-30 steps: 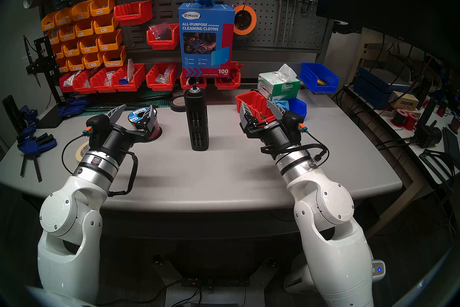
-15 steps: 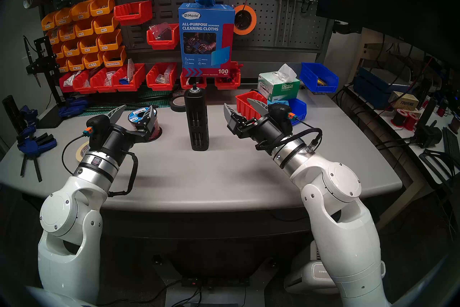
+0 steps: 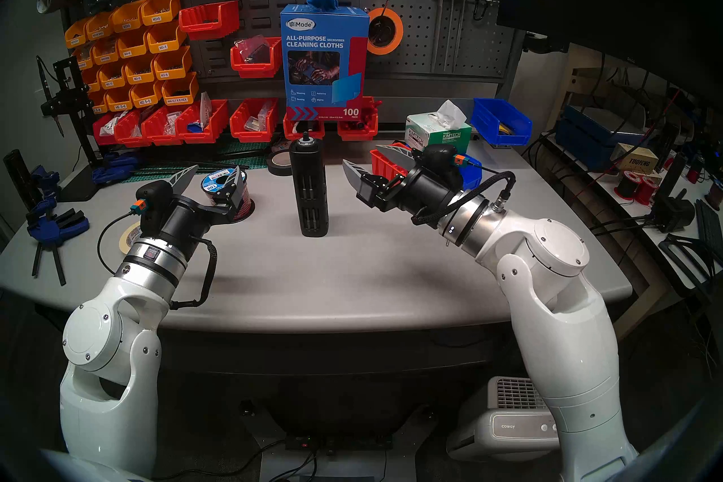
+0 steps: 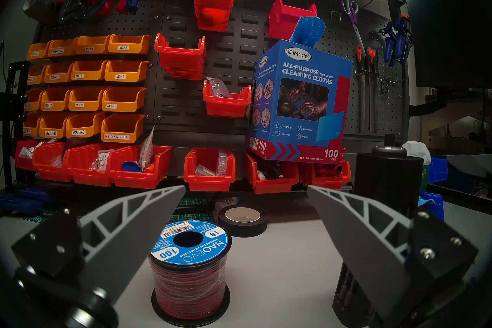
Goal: Pick a screwdriver bit and insert it into the screwdriver
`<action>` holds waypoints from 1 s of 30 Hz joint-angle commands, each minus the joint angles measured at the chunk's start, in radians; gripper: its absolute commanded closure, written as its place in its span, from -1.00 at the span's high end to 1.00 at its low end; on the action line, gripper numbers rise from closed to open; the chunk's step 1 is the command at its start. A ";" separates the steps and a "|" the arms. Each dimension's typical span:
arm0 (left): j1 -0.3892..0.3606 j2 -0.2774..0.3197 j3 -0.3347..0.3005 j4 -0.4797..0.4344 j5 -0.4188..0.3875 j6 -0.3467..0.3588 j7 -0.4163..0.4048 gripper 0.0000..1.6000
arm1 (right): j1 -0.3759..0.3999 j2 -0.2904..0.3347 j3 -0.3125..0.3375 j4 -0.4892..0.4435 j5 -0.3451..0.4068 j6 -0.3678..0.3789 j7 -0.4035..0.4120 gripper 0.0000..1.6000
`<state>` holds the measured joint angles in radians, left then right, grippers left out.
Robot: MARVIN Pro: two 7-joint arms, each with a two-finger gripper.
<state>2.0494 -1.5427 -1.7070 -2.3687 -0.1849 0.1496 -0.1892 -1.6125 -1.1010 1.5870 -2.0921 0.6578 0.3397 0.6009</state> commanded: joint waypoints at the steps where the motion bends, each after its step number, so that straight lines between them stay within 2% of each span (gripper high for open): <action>1: -0.013 -0.001 0.002 -0.031 -0.001 -0.009 -0.001 1.00 | 0.112 0.041 0.001 0.023 0.029 0.013 0.069 1.00; 8: -0.013 -0.004 0.001 -0.031 0.001 -0.008 -0.004 1.00 | 0.180 0.033 -0.047 0.085 0.025 0.025 0.106 1.00; 15: -0.014 -0.007 0.000 -0.030 0.002 -0.008 -0.007 1.00 | 0.225 -0.006 -0.082 0.128 0.020 0.024 0.114 1.00; 27: -0.014 -0.013 -0.002 -0.030 0.006 -0.007 -0.012 1.00 | 0.330 -0.045 -0.144 0.214 0.008 0.043 0.177 1.00; 29: -0.014 -0.014 -0.002 -0.030 0.006 -0.007 -0.013 1.00 | 0.357 -0.048 -0.155 0.235 0.003 0.048 0.189 1.00; 30: -0.015 -0.016 -0.003 -0.031 0.007 -0.007 -0.015 1.00 | 0.443 -0.038 -0.194 0.296 -0.003 0.071 0.230 1.00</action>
<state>2.0491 -1.5556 -1.7115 -2.3670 -0.1764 0.1514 -0.2019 -1.3661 -1.1248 1.4394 -1.8790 0.6741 0.3778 0.7575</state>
